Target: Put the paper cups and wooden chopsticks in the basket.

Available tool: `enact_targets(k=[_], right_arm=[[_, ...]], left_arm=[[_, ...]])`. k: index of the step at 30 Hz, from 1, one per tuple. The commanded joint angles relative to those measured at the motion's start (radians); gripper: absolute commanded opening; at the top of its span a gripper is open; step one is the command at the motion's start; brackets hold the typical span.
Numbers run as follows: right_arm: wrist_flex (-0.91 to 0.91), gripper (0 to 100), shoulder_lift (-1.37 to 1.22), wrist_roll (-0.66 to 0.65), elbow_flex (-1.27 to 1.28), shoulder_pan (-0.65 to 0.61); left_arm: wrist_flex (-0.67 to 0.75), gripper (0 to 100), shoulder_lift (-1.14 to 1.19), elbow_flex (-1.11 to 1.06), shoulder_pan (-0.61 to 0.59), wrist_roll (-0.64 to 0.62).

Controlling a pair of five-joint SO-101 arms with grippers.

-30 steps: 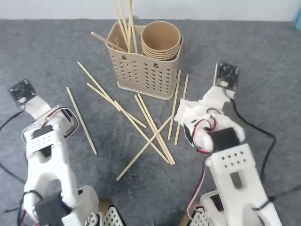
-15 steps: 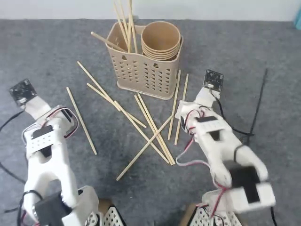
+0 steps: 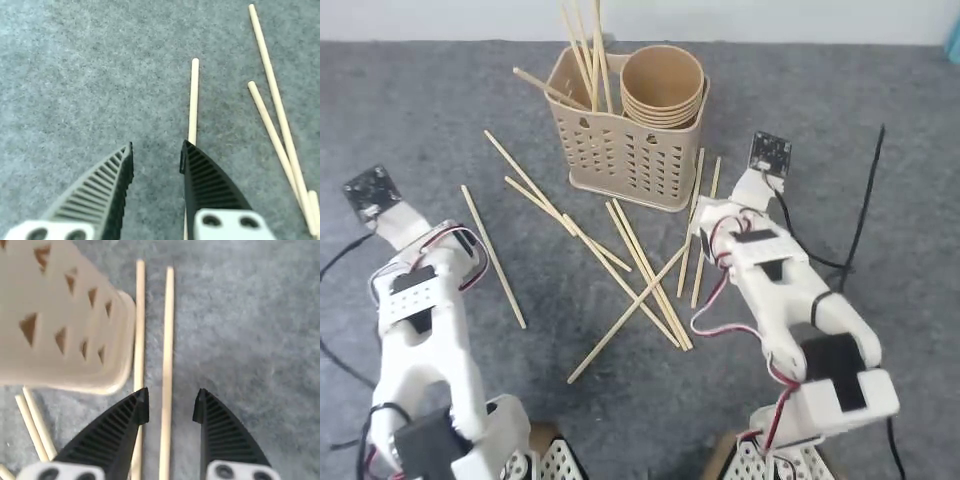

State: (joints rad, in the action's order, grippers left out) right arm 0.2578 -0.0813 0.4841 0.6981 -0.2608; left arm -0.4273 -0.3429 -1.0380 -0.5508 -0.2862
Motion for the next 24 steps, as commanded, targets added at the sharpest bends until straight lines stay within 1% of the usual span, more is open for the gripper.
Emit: enact_targets(k=[1, 4, 7, 12, 13, 19, 24], right_arm=[[0.079, 15.8, -0.082, -0.020, -0.175, 0.042], [0.214, 15.8, -0.222, -0.020, -0.322, 0.039], [0.308, 14.7, -0.308, -0.020, -0.445, 0.044], [0.355, 0.9, -0.283, -0.072, -0.477, 0.062], [0.358, 0.6, -0.265, -0.072, -0.477, 0.064], [0.357, 9.9, -0.134, -0.071, -0.437, 0.053], [0.349, 10.5, -0.097, -0.071, -0.413, 0.016]], left_arm=[[0.025, 14, -0.003, 0.004, 0.006, -0.003], [0.025, 14, -0.003, 0.004, 0.006, -0.003], [0.025, 14, -0.003, 0.004, 0.006, -0.003], [0.025, 14, -0.003, 0.004, 0.006, -0.003], [0.025, 14, -0.003, 0.004, 0.006, -0.003], [0.025, 14, -0.003, 0.004, 0.008, -0.003], [0.026, 14, -0.003, 0.004, 0.008, -0.003]])
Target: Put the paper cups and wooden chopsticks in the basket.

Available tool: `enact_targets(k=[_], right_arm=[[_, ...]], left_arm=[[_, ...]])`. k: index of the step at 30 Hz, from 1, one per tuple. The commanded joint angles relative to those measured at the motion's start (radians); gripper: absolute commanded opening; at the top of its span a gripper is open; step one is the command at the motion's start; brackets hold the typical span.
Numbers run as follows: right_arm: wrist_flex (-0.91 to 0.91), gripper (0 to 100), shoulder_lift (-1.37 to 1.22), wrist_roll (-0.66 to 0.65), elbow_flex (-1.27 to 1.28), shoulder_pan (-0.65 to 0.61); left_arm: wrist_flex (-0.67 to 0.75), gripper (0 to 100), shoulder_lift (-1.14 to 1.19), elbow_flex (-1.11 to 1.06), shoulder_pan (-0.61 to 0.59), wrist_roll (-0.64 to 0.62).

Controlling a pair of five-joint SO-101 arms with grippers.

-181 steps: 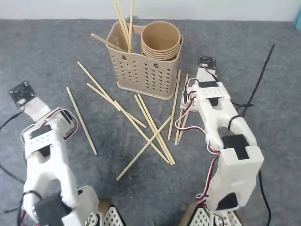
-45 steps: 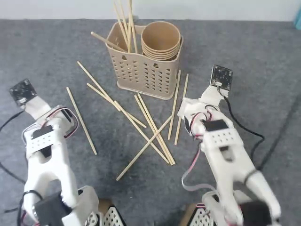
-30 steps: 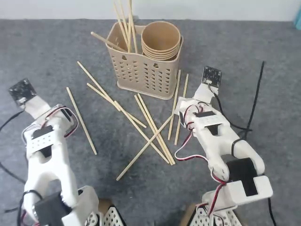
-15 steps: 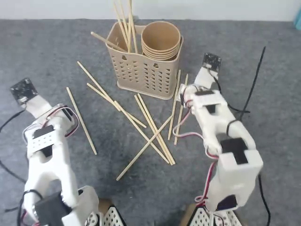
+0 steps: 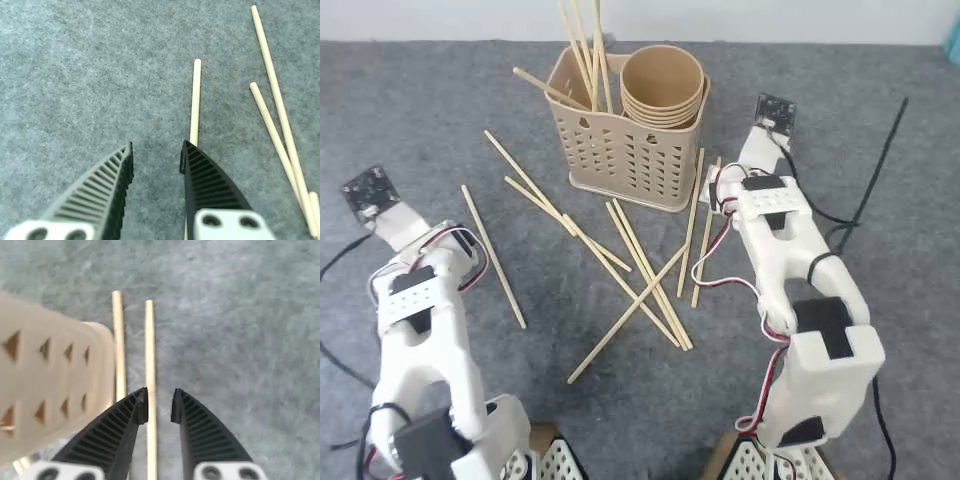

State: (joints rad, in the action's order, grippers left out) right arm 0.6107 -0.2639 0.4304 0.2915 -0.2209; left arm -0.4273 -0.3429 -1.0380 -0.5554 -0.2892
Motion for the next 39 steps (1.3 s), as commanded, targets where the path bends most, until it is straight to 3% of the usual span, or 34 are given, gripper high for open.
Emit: enact_targets(k=[1, 10, 16, 19, 28, 39], right_arm=[[-0.005, 10.5, 0.082, -0.017, -0.006, -0.027], [-0.140, 10.5, -0.154, -0.023, -0.025, -0.025], [0.028, 0.1, -0.162, -0.032, -0.103, -0.013], [0.131, 0.6, -0.148, -0.055, -0.110, 0.004], [0.352, 0.8, 0.136, -0.055, -0.101, 0.097], [0.530, 0.8, 0.588, -0.057, -0.101, 0.050]], left_arm=[[0.026, 14, -0.003, 0.004, 0.012, 0.000], [0.026, 14, -0.003, 0.004, 0.012, 0.000], [0.025, 14, -0.003, 0.004, 0.009, 0.000], [0.025, 14, -0.003, 0.004, 0.009, 0.000], [0.025, 14, -0.003, 0.004, 0.009, 0.000], [0.025, 14, -0.003, 0.002, 0.009, 0.000]])
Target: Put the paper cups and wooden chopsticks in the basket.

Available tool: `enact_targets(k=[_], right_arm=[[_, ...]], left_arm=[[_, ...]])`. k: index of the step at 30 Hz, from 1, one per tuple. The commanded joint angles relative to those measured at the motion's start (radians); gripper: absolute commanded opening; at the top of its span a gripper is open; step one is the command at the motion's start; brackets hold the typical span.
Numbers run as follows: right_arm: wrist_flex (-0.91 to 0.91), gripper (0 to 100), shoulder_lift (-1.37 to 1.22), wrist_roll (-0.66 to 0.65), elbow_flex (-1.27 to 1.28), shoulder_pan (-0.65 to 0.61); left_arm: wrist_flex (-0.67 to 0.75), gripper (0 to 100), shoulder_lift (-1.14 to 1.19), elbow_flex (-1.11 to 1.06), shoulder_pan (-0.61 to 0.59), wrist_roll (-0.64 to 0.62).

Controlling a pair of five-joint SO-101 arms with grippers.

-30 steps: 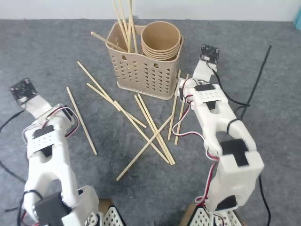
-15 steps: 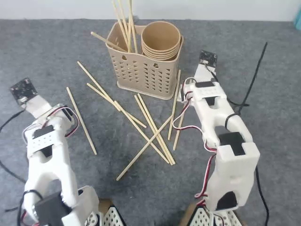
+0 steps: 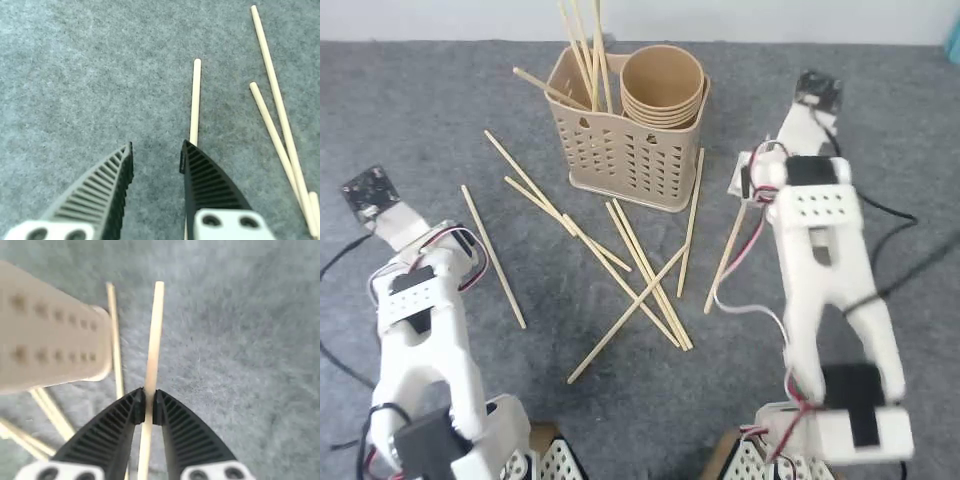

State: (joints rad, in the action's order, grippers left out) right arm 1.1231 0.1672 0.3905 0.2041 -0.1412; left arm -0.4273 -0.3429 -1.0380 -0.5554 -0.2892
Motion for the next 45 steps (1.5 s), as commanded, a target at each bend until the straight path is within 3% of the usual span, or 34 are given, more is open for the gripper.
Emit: enact_targets(k=[1, 8, 13, 18, 22, 26, 32, 39, 45], right_arm=[[0.016, 0.8, 0.197, -0.017, -0.014, -0.045], [-0.056, 0.8, 0.450, -0.018, -0.002, -0.193], [-0.087, 0.8, 0.665, -0.018, 0.155, -0.357], [-0.409, 0.8, 0.868, -0.060, 0.428, -0.392], [-0.731, 0.8, 0.872, -0.137, 0.528, -0.392], [-1.009, 1.2, 0.791, -0.158, 0.531, -0.401], [-1.300, 1.3, 0.564, -0.445, 0.422, -0.458], [-1.357, 1.3, 0.177, -0.499, 0.040, -0.483], [-1.357, 0.9, -0.211, -0.704, -0.354, -0.492]], left_arm=[[0.025, 14, -0.003, 0.002, 0.009, 0.000], [0.025, 14, -0.003, 0.002, 0.009, 0.000], [0.025, 14, -0.003, 0.002, 0.009, 0.000], [0.025, 14, -0.003, 0.002, 0.009, 0.000], [0.025, 14, -0.003, 0.002, 0.011, 0.000], [0.028, 14, -0.012, -0.015, 0.012, 0.000], [0.028, 14, -0.012, -0.015, 0.012, 0.000], [0.029, 14, -0.012, -0.012, 0.014, 0.000], [0.029, 14, -0.012, -0.012, 0.014, 0.000]])
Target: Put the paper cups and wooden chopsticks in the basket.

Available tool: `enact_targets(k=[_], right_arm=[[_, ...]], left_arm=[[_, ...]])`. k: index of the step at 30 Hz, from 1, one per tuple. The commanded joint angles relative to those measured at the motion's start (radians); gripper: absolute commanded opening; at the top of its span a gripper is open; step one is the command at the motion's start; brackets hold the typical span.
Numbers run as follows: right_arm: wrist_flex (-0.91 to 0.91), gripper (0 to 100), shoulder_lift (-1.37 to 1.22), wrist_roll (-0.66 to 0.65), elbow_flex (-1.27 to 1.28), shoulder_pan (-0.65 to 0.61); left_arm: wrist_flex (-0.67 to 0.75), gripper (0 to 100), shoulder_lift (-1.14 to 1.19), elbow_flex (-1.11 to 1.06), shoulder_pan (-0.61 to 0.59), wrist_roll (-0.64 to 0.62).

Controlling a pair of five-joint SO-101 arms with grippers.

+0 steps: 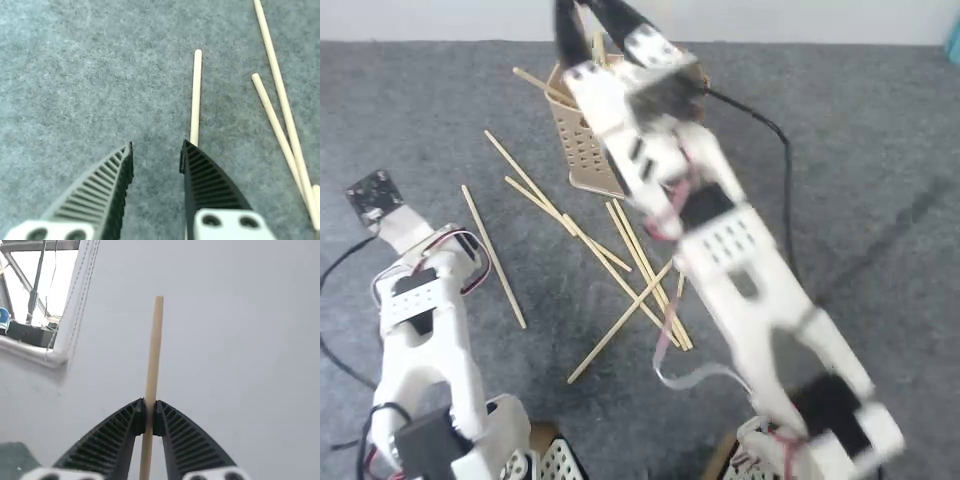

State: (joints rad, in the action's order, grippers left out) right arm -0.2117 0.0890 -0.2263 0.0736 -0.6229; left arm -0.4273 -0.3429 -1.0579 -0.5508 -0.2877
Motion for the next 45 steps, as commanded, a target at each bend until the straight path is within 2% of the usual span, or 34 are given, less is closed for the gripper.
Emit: enact_targets(k=[1, 6, 10, 12, 14, 18, 27, 32, 36, 39, 42, 45], right_arm=[[-0.022, 0.9, -0.185, -0.103, -0.270, -0.008], [-0.022, 0.9, -0.358, -0.109, -0.384, 0.018], [-0.019, 1.3, -0.414, -0.109, -0.381, 0.044], [0.038, 1.4, -0.409, -0.109, -0.382, 0.058], [0.142, 3.9, -0.378, -0.083, -0.385, 0.074], [0.381, 12.5, -0.268, 0.086, -0.388, 0.097], [0.797, 12.7, 0.031, 0.273, -0.387, 0.131], [1.207, 12.6, 0.236, 0.431, -0.381, 0.133], [1.554, 12.6, 0.321, 0.474, -0.344, 0.128], [1.722, 12.6, 0.341, 0.480, -0.265, 0.143], [1.805, 12.5, 0.355, 0.479, -0.143, 0.199], [1.814, 11.7, 0.355, 0.479, 0.000, 0.271]], left_arm=[[0.029, 14, -0.012, 0.008, 0.009, -0.002], [0.029, 14, -0.012, 0.008, 0.009, -0.002], [0.031, 14, -0.012, 0.010, 0.009, -0.002], [0.031, 15, -0.012, 0.010, 0.009, -0.002], [0.031, 15, -0.012, 0.010, 0.009, -0.002], [0.029, 15, -0.012, 0.010, 0.009, -0.002], [0.021, 15, -0.012, 0.010, 0.009, -0.002], [-0.074, 15, 0.000, 0.056, 0.011, 0.000], [-0.106, 15, 0.000, 0.067, 0.012, 0.003], [-0.107, 15, 0.000, 0.067, 0.012, 0.000], [-0.109, 14, 0.012, 0.067, 0.035, 0.000], [-0.110, 14, 0.086, 0.116, 0.051, 0.000]])
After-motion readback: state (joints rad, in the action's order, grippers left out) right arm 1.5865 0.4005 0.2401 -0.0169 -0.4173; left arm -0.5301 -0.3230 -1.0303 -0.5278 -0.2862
